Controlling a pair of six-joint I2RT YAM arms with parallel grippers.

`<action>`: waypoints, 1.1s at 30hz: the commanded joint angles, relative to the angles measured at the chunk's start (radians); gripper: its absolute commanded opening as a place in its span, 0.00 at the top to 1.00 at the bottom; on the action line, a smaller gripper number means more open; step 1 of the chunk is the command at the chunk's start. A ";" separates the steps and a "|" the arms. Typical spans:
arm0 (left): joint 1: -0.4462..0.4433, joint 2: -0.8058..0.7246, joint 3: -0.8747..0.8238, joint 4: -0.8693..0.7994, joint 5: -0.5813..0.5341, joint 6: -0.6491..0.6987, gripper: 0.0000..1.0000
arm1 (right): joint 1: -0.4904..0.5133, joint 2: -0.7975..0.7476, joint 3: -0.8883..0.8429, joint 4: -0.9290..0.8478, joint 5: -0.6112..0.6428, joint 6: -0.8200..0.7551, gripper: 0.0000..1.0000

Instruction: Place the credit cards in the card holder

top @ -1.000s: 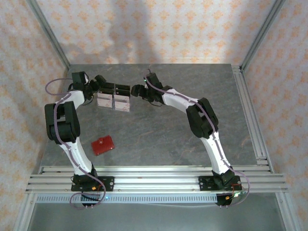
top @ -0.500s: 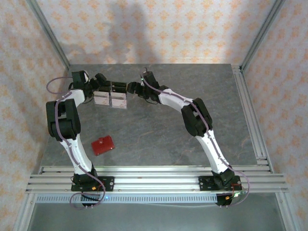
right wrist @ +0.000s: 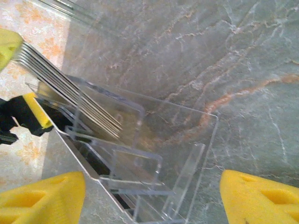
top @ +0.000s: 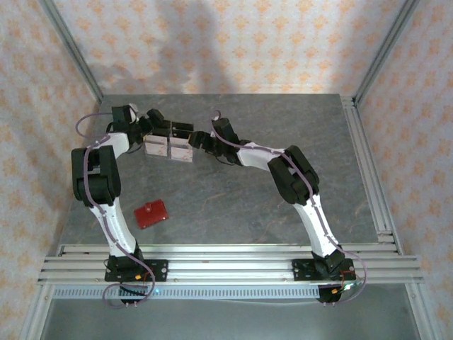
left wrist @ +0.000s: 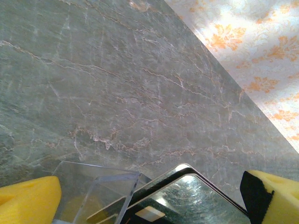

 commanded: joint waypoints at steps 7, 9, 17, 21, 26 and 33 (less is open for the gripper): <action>-0.066 -0.014 -0.029 -0.004 0.042 0.006 0.00 | 0.001 0.014 0.094 0.009 -0.015 -0.010 0.26; -0.076 -0.026 -0.035 -0.003 0.043 0.001 0.00 | 0.000 0.005 0.084 0.006 -0.015 -0.013 0.28; -0.154 -0.059 -0.050 -0.004 0.044 -0.011 0.00 | -0.030 -0.088 -0.037 0.043 0.005 -0.002 0.29; -0.199 -0.069 -0.049 0.007 0.037 -0.031 0.00 | -0.047 -0.146 -0.107 0.054 0.017 0.003 0.29; -0.275 -0.077 -0.041 0.013 0.015 -0.053 0.00 | -0.084 -0.231 -0.218 0.070 0.030 0.019 0.29; -0.398 -0.067 -0.020 0.013 -0.025 -0.076 0.00 | -0.134 -0.361 -0.359 0.071 0.041 0.014 0.29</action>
